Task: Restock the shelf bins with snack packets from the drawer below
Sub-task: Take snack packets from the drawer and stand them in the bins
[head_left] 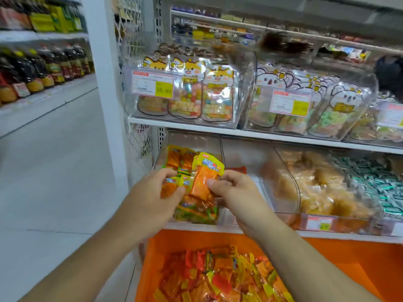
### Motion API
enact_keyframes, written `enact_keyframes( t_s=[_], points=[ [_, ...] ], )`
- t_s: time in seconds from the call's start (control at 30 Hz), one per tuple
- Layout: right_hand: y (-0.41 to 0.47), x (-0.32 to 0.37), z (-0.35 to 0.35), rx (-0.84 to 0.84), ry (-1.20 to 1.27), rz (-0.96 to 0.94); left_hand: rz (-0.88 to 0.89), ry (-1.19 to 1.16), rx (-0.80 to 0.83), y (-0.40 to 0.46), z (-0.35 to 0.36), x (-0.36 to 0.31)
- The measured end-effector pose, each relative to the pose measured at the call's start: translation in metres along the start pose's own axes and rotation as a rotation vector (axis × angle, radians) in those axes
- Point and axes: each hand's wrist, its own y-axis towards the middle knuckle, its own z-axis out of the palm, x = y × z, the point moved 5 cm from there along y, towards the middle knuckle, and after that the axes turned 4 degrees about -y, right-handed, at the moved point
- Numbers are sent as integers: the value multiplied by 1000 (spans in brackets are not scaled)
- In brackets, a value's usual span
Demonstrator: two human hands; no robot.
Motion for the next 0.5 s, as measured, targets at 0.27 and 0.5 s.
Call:
enact_keyframes(
  t_s=[0.27,0.5],
  points=[
    [93,-26,74,9,-241,154,53,111,51,21,-1,48],
    [98,-40,98,-25,-669,69,43,102,45,24,0,58]
  ],
)
